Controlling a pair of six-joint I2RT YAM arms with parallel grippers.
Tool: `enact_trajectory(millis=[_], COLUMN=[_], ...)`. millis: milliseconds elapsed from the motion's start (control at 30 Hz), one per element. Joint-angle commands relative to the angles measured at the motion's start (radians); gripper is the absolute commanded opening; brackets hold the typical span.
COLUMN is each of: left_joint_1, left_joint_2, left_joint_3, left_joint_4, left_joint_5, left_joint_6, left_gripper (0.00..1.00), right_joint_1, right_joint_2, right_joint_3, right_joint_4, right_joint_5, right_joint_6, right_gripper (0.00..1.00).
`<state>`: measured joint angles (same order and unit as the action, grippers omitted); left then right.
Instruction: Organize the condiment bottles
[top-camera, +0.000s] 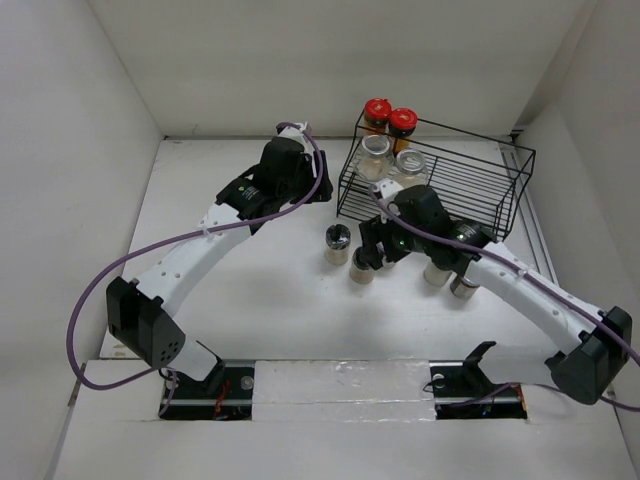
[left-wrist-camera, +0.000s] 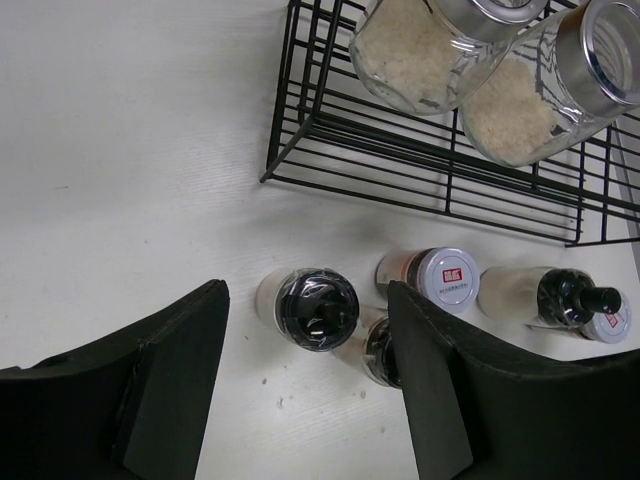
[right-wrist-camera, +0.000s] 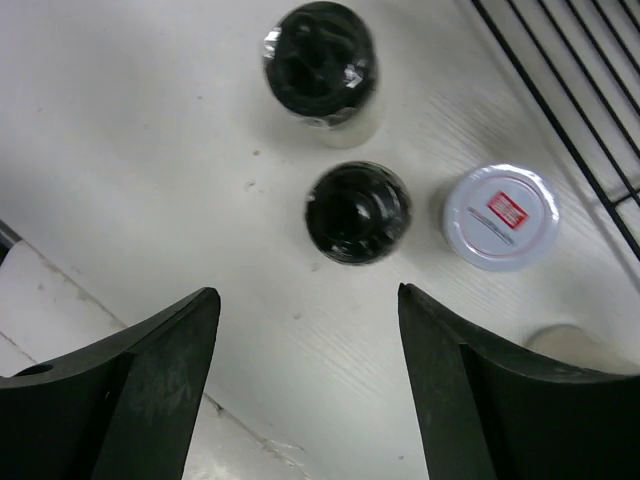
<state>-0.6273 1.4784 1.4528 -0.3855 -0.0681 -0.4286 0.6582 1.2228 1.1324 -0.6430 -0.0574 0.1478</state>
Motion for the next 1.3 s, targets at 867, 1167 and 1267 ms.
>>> enact_trajectory(millis=[867,1167,1267], left_joint_1=[-0.002,-0.002,-0.002], left_joint_2=[-0.081,-0.19,-0.243], left_joint_3=[-0.032,-0.037,-0.062], left_joint_4=[0.053,0.04,0.082], left_joint_5=[-0.059,-0.32,-0.346], left_joint_6=[-0.033,-0.13,-0.13], left_gripper=[0.59,0.6,0.62], right_joint_1=[0.052,0.014,-0.11], right_joint_2=[0.238,0.041,-0.002], right_joint_3=[-0.04,0.157,0.306], right_joint_4=[0.232,0.128,0.117], right_joint_5=[0.103,0.182,0.105], right_joint_6=[-0.01,-0.01,-0.019], right_gripper=[0.21,0.1,0.09])
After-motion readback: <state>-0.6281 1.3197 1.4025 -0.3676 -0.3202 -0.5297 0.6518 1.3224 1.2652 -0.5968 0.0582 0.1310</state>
